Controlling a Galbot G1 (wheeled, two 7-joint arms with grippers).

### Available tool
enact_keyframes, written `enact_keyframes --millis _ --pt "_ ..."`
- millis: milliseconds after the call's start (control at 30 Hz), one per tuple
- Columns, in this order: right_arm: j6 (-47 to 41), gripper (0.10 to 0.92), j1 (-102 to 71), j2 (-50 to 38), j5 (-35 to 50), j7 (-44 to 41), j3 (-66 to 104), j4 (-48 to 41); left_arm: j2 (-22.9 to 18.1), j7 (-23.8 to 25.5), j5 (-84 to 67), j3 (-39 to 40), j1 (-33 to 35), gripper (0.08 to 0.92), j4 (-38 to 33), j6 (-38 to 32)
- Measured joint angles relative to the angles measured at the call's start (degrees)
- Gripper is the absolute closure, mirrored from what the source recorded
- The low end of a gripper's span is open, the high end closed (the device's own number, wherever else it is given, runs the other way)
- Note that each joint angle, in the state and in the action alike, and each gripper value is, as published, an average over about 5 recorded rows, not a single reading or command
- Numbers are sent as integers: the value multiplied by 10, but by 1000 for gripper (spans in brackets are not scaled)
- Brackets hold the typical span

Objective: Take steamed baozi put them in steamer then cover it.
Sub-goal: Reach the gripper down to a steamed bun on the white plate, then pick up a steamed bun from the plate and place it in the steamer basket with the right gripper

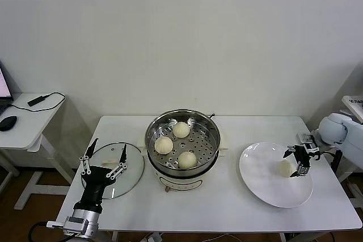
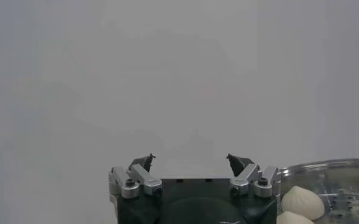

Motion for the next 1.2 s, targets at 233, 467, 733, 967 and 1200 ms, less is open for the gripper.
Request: enact_keyframes --millis 233,467,733,967,1200 --pt "-2 203 -25 16 -9 13 19 -24 -1 0 0 1 1 177 0 0" --pt "-3 277 -37 27 -15 18 31 -39 -2 -1 1 -1 2 177 2 -1" --pt "-3 405 -35 25 -17 16 35 -35 -1 -1 1 0 1 177 2 -1" --pt "-4 411 19 31 -6 -11 13 -9 2 -1 1 1 -2 177 0 1" --pt "-19 412 151 66 50 -58 -69 34 3 -2 1 3 -3 177 -4 4"
